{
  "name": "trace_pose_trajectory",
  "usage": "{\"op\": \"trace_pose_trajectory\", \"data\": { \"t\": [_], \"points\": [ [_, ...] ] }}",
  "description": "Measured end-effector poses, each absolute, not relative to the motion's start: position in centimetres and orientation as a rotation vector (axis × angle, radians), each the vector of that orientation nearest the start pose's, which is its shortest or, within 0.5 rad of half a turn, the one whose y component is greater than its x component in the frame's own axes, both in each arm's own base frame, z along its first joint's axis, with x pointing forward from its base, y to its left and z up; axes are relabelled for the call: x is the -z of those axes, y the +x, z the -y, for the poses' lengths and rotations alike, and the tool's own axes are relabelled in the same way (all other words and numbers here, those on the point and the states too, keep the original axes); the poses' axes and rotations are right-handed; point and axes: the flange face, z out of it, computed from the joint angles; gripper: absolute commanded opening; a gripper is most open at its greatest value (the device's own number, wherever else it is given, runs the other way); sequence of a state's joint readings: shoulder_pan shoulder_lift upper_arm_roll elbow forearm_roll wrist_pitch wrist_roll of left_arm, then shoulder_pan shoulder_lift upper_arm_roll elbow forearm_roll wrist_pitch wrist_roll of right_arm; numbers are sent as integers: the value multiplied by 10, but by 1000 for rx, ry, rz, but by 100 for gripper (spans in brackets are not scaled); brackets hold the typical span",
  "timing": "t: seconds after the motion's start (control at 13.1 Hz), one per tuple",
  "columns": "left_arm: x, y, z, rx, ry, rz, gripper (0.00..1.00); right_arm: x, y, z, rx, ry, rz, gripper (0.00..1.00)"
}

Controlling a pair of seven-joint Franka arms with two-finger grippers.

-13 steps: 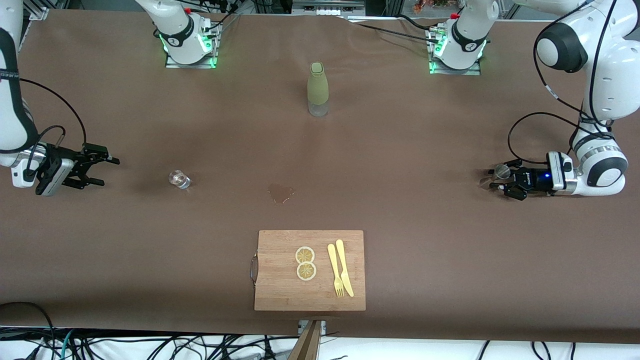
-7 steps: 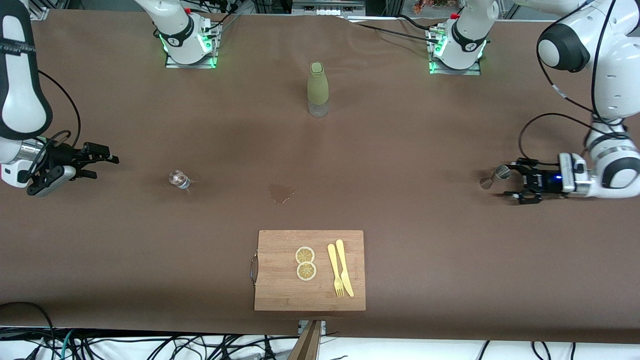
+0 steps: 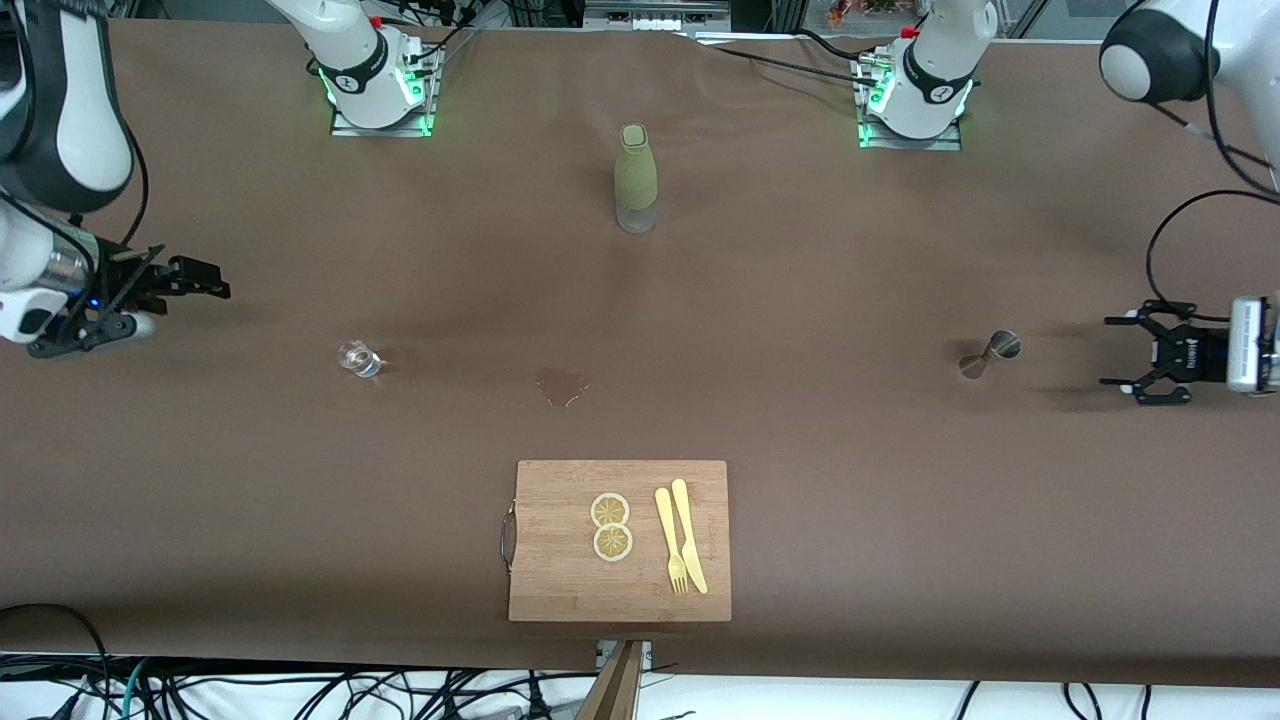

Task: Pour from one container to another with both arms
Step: 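Open both grippers and draw both arms back from the beaker and jigger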

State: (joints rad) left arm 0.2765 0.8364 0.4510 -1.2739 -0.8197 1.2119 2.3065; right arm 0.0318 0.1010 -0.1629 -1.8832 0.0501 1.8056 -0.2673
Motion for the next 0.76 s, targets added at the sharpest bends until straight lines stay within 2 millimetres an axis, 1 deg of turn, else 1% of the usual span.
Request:
{"op": "trace_pose_trajectory", "data": {
  "t": [0.15,0.23,0.31,0.46,0.61,0.76],
  "points": [
    [-300,597,-289,-425,1751,1487,100,-461,558,45,-242,-3121,4,99],
    [-321,604,-276,-374,1809,1457,100,-469,559,35,-223,-3135,-51,99],
    [-344,612,-260,-320,1872,1435,100,-477,559,32,-219,-3141,-81,99],
    [-388,629,-214,-211,1996,1379,100,-497,558,33,-244,-3141,-100,99],
    [-422,643,-167,-119,2132,1296,100,-531,560,31,-223,-3142,-95,99],
    [-455,650,-118,-21,2282,1194,100,-563,560,29,-190,-3145,-95,99]
  ]
}}
